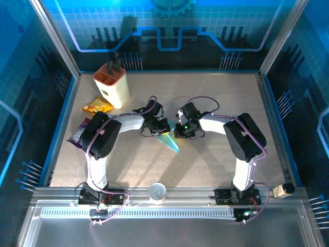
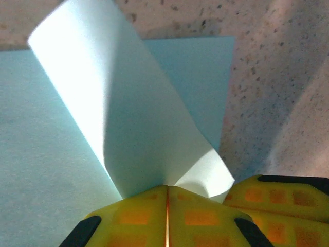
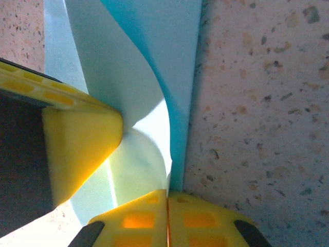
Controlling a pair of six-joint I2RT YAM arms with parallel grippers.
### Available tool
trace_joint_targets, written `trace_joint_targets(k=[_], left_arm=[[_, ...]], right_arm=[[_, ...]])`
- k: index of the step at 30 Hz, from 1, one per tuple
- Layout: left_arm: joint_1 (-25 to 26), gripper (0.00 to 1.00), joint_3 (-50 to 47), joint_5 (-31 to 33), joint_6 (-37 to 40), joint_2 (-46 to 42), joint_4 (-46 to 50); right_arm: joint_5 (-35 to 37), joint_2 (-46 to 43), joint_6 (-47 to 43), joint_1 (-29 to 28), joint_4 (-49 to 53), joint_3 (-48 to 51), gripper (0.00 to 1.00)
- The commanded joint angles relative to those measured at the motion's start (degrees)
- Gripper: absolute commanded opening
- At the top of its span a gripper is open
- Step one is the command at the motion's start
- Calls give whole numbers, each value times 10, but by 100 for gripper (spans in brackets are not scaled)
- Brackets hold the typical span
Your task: Fold a paper plane with a square sheet of paper (fold left side to right side)
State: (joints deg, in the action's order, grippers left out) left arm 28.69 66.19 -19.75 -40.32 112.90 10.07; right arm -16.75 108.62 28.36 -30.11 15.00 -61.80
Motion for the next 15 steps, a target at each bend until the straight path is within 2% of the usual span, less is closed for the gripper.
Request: trace_joint_targets(k=[1, 10, 15], left_arm=[[5, 11, -18, 14, 10, 5, 8], [4, 9, -42, 26, 12, 8, 3], [4, 8, -47, 29, 12, 8, 4]], right_arm=[[47, 34, -11, -11, 52, 9, 10], [26, 25, -8, -10, 47, 3, 12], [-3, -11, -2, -1, 38, -5, 20]])
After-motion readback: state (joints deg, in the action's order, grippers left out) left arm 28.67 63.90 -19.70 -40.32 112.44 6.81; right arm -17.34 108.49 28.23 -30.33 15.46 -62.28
